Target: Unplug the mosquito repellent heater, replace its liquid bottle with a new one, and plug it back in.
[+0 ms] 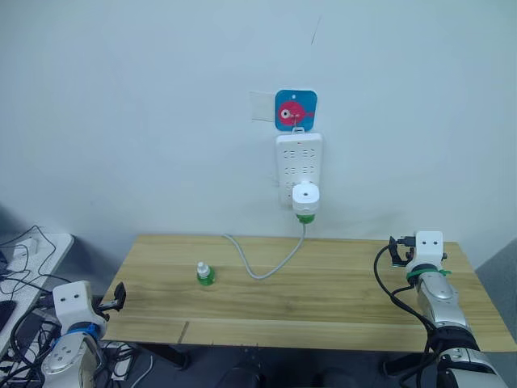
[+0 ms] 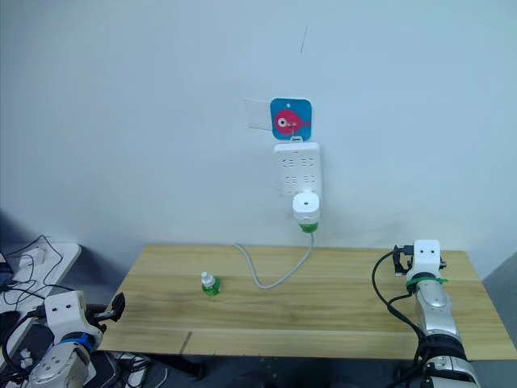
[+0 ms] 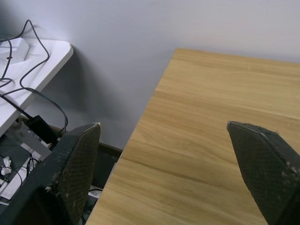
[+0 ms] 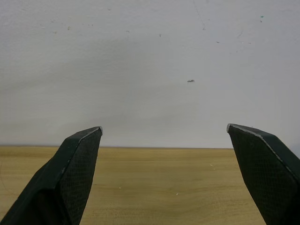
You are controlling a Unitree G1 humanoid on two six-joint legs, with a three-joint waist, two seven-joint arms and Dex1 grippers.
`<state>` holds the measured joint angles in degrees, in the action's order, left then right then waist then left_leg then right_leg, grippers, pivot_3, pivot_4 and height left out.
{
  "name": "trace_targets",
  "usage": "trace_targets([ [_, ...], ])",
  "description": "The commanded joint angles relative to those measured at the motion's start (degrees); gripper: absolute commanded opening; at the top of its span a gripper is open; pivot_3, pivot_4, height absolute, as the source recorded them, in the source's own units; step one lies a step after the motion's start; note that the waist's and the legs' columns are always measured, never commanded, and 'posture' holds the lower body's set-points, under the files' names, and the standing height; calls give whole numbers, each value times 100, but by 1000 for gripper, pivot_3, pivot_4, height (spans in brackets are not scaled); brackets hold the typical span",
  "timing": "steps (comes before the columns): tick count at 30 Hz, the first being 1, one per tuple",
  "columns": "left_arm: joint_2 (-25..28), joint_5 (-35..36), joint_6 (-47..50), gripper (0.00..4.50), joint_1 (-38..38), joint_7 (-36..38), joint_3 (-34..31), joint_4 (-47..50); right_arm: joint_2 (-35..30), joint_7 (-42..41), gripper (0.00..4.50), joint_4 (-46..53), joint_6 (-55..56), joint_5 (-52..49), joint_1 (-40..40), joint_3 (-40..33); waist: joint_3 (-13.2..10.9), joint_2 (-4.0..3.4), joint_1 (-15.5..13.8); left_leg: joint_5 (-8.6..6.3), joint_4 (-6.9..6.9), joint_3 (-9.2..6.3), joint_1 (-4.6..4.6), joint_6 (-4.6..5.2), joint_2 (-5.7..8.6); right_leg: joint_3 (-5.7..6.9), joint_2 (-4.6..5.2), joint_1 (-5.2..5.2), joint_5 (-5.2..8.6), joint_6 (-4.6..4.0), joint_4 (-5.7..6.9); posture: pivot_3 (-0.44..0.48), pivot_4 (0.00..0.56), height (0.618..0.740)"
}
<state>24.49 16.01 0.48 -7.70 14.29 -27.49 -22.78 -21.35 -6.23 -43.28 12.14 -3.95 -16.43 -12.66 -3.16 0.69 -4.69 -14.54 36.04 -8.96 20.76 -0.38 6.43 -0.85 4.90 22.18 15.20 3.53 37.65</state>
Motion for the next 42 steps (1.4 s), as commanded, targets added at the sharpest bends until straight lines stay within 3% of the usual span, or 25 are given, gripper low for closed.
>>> trace_targets([
  [1,150,175,-90,4500,149,125,-202,110,-76,-49,4475,127,83,5,-74,-24,-16,0,6,0,0,0,0,0,0,0,0,0,0,0,0,145,56,740],
  [19,437,230,61,4500,476,483,-146,32,-54,5,4475,1193,-323,-43,558,-55,-160,-8,98,-4,-4,1,5,-9,-9,0,-3,1,11,6,-2,87,92,740],
  [27,683,647,344,4500,155,1475,-143,872,-133,-532,4475,1973,-615,-130,804,99,-283,2,198,-4,-4,0,11,-9,-11,1,-2,2,11,4,-1,81,120,740],
  [33,1442,1331,1350,4500,279,2637,73,2022,-336,-1765,4475,3707,-1146,-636,1397,452,-486,-8,217,-4,-2,-12,25,-10,-16,18,-1,6,17,-3,0,74,162,740],
  [36,1833,1683,1955,4500,757,3214,485,2670,-481,-2250,4475,5167,-1779,-1055,1780,694,-588,-17,219,-4,-2,-8,28,-10,-15,16,3,6,18,-1,-2,65,174,740],
  [42,1957,1743,2386,4500,1956,3690,1284,2987,-548,-2257,4475,6926,-2997,-1639,1821,879,-690,0,348,-5,-2,-21,86,-12,-15,32,3,52,1,-28,-16,29,205,740],
])
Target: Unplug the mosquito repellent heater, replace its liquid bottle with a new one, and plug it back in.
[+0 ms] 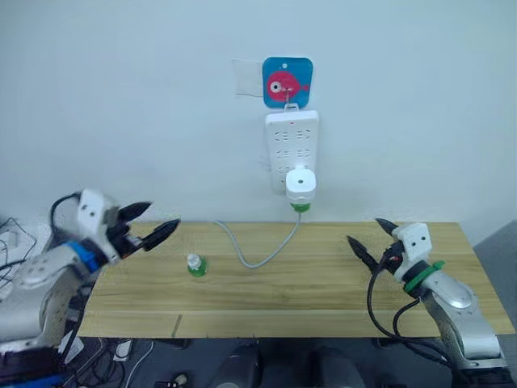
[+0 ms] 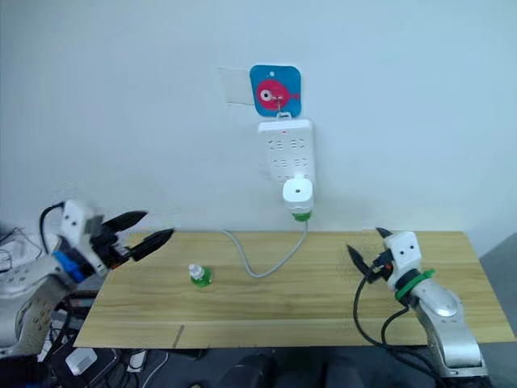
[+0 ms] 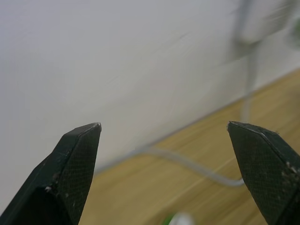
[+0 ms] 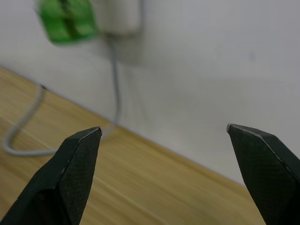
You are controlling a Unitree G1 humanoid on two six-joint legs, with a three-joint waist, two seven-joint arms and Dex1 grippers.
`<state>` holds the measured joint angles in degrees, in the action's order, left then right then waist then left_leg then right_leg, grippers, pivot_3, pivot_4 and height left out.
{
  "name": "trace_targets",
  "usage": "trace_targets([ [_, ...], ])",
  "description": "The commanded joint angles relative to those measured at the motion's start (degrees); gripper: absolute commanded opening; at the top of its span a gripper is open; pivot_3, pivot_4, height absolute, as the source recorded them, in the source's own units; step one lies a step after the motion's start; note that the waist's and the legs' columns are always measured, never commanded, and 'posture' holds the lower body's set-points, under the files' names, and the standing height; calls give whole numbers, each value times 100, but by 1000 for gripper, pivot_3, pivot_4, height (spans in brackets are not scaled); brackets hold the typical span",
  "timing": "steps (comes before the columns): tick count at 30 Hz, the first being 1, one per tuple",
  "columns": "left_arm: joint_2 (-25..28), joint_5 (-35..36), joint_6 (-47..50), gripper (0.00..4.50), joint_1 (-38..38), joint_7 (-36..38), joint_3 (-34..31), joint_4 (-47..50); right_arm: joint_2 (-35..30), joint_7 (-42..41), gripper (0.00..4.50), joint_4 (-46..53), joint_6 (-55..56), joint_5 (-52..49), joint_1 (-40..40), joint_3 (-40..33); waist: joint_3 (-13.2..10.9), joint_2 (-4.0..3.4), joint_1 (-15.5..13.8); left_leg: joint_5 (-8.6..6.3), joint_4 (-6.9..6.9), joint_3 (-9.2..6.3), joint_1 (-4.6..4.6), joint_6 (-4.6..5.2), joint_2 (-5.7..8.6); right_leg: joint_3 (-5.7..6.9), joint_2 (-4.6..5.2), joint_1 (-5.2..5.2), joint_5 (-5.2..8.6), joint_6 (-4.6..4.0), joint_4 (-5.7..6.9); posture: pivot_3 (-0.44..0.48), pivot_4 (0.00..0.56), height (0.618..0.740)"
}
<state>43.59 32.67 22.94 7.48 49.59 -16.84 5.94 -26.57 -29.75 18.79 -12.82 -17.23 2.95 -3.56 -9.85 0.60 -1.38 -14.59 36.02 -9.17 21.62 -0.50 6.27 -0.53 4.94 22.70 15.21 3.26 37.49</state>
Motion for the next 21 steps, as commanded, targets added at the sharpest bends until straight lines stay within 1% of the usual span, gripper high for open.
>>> trace_targets([
  [1,-14,63,185,4500,728,195,362,43,3,160,4475,947,-690,-376,-199,5,-34,28,44,1,1,0,19,-1,0,0,0,23,-2,-1,3,21,211,740],
  [2,-61,47,209,4500,947,239,474,-27,18,209,4475,1121,-835,-415,-267,33,-71,40,63,4,2,2,40,-7,0,-3,0,51,-4,-1,11,12,216,740],
  [7,-346,-186,89,4500,2008,586,1032,-675,96,520,4475,1897,-1586,-633,-605,127,-198,57,147,10,2,1,51,-17,0,2,1,60,-5,-3,17,-24,242,740],
  [11,-564,-424,-212,4500,2582,857,1287,-1320,135,671,4475,2226,-1868,-733,-632,101,-259,71,183,19,3,1,60,-32,1,6,2,65,-6,-3,12,-49,252,740],
  [16,-933,-613,-526,4500,3059,1051,1452,-1845,211,864,4475,2439,-1858,-663,-551,69,-271,78,254,20,12,1,125,-35,4,11,7,125,-7,-4,17,-67,252,740],
  [21,-1272,-788,-809,4500,3227,1035,1480,-2105,274,998,4475,2617,-1865,-636,-400,131,-278,82,315,21,22,4,129,-35,4,10,8,131,-8,-5,31,-85,249,740],
])
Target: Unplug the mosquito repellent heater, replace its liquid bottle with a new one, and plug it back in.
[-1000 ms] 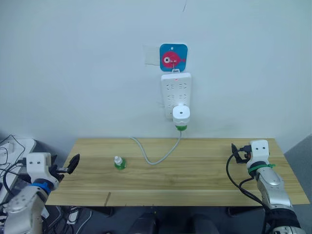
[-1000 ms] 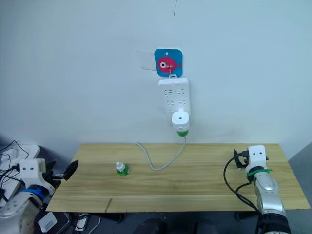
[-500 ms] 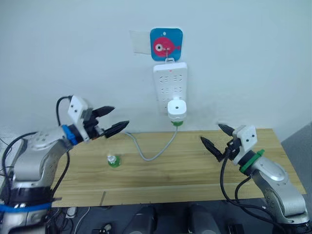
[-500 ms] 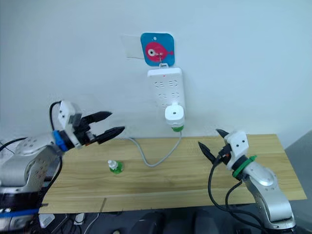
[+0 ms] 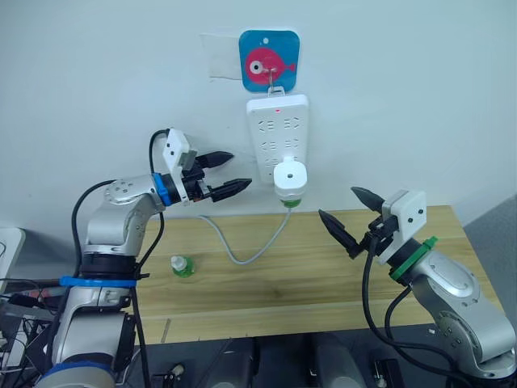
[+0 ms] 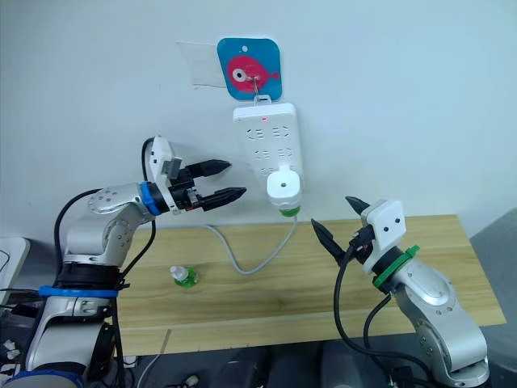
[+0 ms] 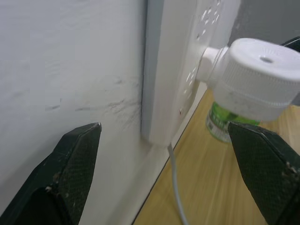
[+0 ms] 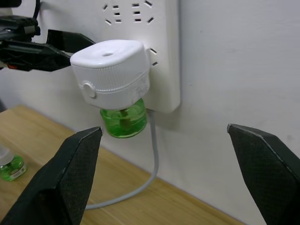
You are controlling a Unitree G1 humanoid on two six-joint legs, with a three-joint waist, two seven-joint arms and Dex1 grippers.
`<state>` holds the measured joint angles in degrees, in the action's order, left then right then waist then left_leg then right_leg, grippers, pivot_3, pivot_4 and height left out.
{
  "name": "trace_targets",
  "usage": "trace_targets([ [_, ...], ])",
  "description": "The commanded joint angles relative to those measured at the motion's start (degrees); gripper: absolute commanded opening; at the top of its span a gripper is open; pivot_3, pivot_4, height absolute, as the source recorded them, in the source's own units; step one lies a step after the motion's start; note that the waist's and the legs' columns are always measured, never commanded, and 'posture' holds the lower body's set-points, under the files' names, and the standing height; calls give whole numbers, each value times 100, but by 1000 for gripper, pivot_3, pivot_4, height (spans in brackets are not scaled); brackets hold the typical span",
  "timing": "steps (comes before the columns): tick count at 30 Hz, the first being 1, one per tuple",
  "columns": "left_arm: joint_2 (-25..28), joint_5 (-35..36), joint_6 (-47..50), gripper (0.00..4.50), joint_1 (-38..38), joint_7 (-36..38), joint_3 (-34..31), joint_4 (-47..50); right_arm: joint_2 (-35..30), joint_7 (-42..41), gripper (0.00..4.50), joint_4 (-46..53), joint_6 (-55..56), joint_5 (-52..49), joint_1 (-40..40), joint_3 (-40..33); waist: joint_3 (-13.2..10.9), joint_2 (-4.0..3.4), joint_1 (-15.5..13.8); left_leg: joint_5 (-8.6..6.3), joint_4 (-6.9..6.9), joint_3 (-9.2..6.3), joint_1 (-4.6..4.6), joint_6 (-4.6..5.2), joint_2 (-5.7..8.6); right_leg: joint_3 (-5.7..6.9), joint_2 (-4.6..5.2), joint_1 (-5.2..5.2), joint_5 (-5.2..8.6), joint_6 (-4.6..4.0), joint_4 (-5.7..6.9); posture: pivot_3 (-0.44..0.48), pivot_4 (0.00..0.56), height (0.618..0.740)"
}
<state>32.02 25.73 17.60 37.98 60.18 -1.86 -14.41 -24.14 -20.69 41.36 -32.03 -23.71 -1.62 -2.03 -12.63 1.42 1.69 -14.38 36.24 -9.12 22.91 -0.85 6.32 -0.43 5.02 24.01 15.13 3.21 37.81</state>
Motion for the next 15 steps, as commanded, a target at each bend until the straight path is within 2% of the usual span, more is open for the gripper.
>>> trace_targets([
  [1,-201,-139,-354,4500,218,-59,-17,-137,39,117,4475,400,44,13,72,-4,-3,1,10,0,7,0,0,0,0,0,0,0,0,0,7,-87,248,740],
  [8,-574,-509,-846,4500,432,-256,18,-576,25,207,4475,528,-8,8,82,49,-23,8,-1,0,56,-11,0,2,0,12,-5,-22,-13,10,20,-100,244,740],
  [15,-855,-630,-1186,4500,775,-43,42,-1251,4,267,4475,557,-108,12,7,83,-33,13,-11,17,73,-15,-1,24,4,15,-7,-37,-56,22,12,-106,241,740],
])
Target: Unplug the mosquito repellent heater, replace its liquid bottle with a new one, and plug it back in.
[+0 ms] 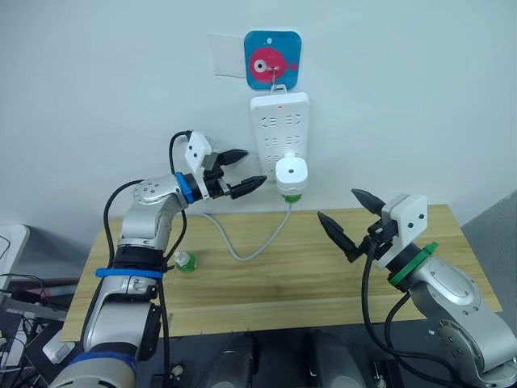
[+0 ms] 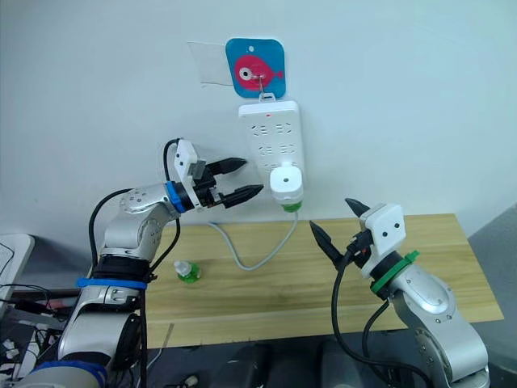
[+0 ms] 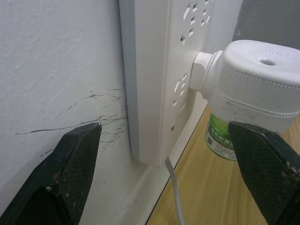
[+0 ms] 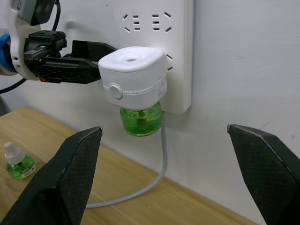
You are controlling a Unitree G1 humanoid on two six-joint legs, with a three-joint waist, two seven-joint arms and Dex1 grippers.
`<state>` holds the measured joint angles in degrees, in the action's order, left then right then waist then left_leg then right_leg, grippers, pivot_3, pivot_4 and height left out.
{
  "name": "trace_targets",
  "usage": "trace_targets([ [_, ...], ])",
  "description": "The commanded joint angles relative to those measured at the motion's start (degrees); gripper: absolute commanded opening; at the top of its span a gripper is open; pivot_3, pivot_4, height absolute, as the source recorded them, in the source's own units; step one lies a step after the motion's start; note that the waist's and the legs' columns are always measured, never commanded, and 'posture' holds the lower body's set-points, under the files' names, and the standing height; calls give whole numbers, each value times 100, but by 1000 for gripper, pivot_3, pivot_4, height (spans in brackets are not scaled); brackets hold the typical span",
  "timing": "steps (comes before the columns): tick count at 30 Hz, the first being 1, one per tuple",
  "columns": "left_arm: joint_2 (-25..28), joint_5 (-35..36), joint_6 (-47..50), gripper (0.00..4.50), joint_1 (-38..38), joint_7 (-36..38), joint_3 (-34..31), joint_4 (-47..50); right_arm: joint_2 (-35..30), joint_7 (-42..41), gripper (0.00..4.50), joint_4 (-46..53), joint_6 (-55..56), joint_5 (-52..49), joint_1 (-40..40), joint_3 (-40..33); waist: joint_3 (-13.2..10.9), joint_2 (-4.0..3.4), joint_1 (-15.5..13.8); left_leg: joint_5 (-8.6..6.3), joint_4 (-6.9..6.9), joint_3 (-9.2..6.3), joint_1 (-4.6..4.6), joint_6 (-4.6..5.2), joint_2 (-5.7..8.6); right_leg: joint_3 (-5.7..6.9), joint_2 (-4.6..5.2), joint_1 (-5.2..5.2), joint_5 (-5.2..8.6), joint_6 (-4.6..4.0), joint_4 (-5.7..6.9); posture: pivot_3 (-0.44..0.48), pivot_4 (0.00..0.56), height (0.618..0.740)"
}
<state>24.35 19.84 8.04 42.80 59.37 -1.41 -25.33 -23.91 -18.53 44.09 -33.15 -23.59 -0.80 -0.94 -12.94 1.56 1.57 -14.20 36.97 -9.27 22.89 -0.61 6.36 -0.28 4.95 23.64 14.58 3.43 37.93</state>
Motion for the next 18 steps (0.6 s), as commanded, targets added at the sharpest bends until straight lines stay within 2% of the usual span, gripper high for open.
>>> trace_targets([
  [1,-124,-62,-280,4500,360,60,-3,-277,-14,59,4475,291,-18,0,-99,-14,-1,0,0,3,0,0,0,0,0,0,0,0,-4,-1,0,-108,242,740],
  [4,-215,-107,-436,4500,503,187,-4,-550,-8,76,4475,305,-74,-5,-157,4,-5,1,-7,19,0,-4,0,-3,0,5,0,-2,-13,3,0,-108,242,740],
  [7,-248,-153,-520,3894,591,267,-9,-732,-10,90,4500,318,-146,-29,-219,1,-9,5,6,30,0,-6,0,-5,0,7,0,-4,-18,14,-3,-113,242,740],
  [9,-263,-200,-529,3306,659,253,-12,-855,-16,96,4500,318,-180,-37,-251,-5,-9,4,33,30,-2,0,-1,-4,-1,4,0,-2,-20,12,-3,-117,241,740],
  [18,-476,-332,-749,3306,981,331,-12,-1368,-2,136,4500,284,-281,-11,-434,77,-11,5,15,31,-1,-6,2,-5,-1,31,-1,-2,-29,-3,-2,-124,238,740],
])
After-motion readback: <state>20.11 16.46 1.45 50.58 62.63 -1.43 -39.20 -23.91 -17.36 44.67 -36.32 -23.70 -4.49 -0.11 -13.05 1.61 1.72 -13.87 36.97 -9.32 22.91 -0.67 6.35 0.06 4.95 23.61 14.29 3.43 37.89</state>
